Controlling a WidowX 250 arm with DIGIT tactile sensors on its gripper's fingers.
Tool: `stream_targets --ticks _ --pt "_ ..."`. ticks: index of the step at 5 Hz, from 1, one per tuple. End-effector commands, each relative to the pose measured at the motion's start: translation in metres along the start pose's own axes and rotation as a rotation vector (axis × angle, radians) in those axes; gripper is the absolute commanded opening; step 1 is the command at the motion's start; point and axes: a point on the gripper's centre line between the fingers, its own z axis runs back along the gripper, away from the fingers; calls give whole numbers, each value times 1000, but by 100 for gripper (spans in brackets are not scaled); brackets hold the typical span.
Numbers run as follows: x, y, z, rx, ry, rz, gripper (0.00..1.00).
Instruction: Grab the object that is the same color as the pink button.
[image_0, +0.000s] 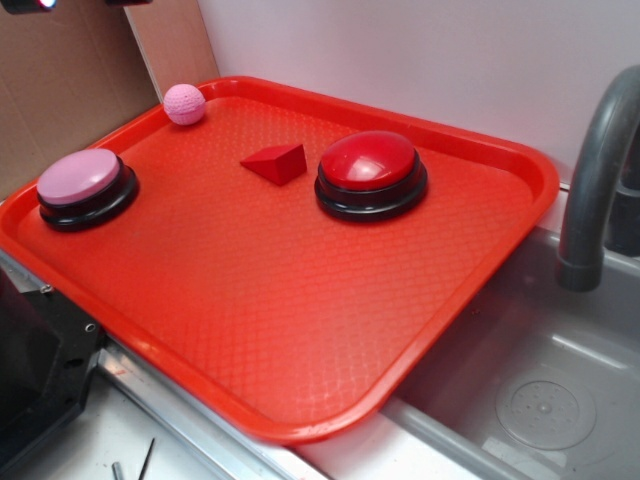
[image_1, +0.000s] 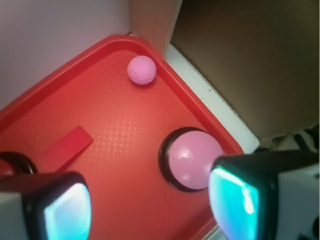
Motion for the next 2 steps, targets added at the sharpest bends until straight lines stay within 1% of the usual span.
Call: stream_targets --ticks 1,2 --pt "20 3 -27 -44 -92 171 100" --pt "15 12 -43 -100 -196 253 100"
